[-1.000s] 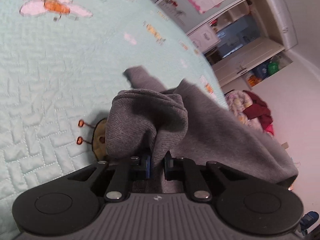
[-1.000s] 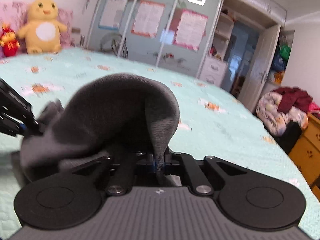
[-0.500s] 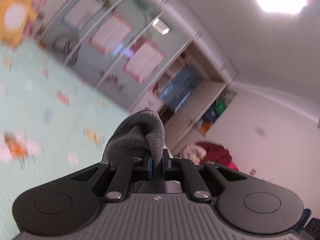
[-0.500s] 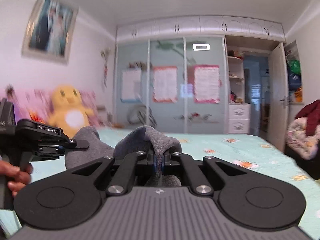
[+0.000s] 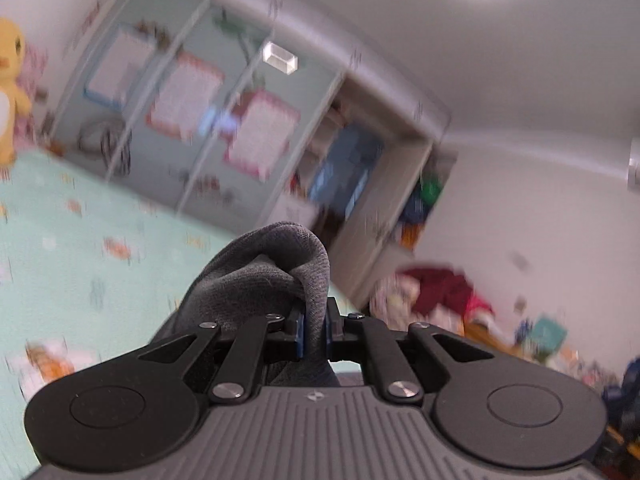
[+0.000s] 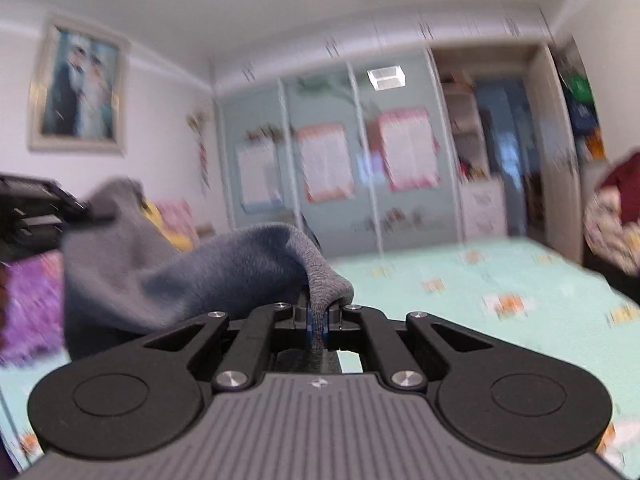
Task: Fold clothes
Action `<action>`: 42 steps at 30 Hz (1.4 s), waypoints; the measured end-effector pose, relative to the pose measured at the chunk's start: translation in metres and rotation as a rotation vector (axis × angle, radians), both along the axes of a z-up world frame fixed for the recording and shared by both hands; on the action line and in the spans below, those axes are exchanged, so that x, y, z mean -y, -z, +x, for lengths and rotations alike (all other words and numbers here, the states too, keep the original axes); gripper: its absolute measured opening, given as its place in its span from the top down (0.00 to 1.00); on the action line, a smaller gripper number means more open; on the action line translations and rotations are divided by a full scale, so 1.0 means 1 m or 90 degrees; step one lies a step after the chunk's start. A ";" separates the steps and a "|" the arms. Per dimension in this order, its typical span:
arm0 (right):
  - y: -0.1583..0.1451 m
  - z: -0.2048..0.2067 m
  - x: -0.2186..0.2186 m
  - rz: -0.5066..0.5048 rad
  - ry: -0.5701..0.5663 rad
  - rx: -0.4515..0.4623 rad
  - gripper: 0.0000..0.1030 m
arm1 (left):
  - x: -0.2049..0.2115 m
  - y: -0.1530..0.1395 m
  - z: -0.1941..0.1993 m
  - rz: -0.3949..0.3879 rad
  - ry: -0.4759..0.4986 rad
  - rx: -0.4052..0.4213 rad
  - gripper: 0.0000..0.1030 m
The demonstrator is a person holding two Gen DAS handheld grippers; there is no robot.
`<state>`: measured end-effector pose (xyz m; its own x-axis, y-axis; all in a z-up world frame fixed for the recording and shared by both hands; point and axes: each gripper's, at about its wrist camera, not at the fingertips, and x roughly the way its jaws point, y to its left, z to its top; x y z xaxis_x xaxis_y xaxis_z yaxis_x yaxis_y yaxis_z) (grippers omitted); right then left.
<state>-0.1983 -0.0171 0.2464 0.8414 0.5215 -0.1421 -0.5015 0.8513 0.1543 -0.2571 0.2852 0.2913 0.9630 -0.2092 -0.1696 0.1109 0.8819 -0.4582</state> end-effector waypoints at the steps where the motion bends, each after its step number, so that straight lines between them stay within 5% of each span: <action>1: 0.015 0.007 0.003 -0.017 0.014 -0.023 0.97 | 0.010 0.015 0.007 0.006 0.011 -0.023 0.93; 7: 0.113 0.058 0.024 -0.136 0.121 -0.195 0.94 | 0.068 0.110 0.062 0.081 0.101 -0.181 0.90; 11: 0.151 0.056 0.042 -0.159 0.179 -0.281 0.69 | 0.072 0.156 0.075 0.072 0.123 -0.274 0.65; 15: 0.162 0.033 0.060 -0.122 0.212 -0.326 0.54 | 0.065 0.156 0.040 0.035 0.117 -0.226 0.56; 17: 0.164 0.015 0.064 -0.117 0.222 -0.324 0.53 | 0.059 0.154 0.016 0.025 0.117 -0.182 0.39; 20: 0.155 -0.012 0.056 -0.107 0.189 -0.289 0.49 | 0.051 0.153 -0.018 0.074 0.108 -0.127 0.27; 22: 0.149 -0.026 0.039 -0.098 0.141 -0.272 0.44 | 0.040 0.155 -0.030 0.114 0.073 -0.135 0.25; 28: 0.132 -0.064 -0.011 -0.073 0.008 -0.227 0.38 | -0.009 0.183 -0.037 0.079 -0.045 -0.210 0.25; 36: 0.124 -0.058 -0.061 -0.094 -0.005 -0.214 0.33 | -0.020 0.225 -0.015 0.081 -0.010 -0.293 0.27; 39: 0.130 -0.044 -0.066 -0.095 0.009 -0.210 0.31 | -0.012 0.241 -0.012 0.086 0.036 -0.326 0.57; 40: 0.131 -0.040 -0.069 -0.097 0.013 -0.206 0.30 | -0.008 0.245 -0.013 0.090 0.051 -0.331 0.81; 42: 0.133 -0.032 -0.072 -0.091 0.012 -0.200 0.30 | 0.001 0.250 -0.015 0.099 0.080 -0.337 0.89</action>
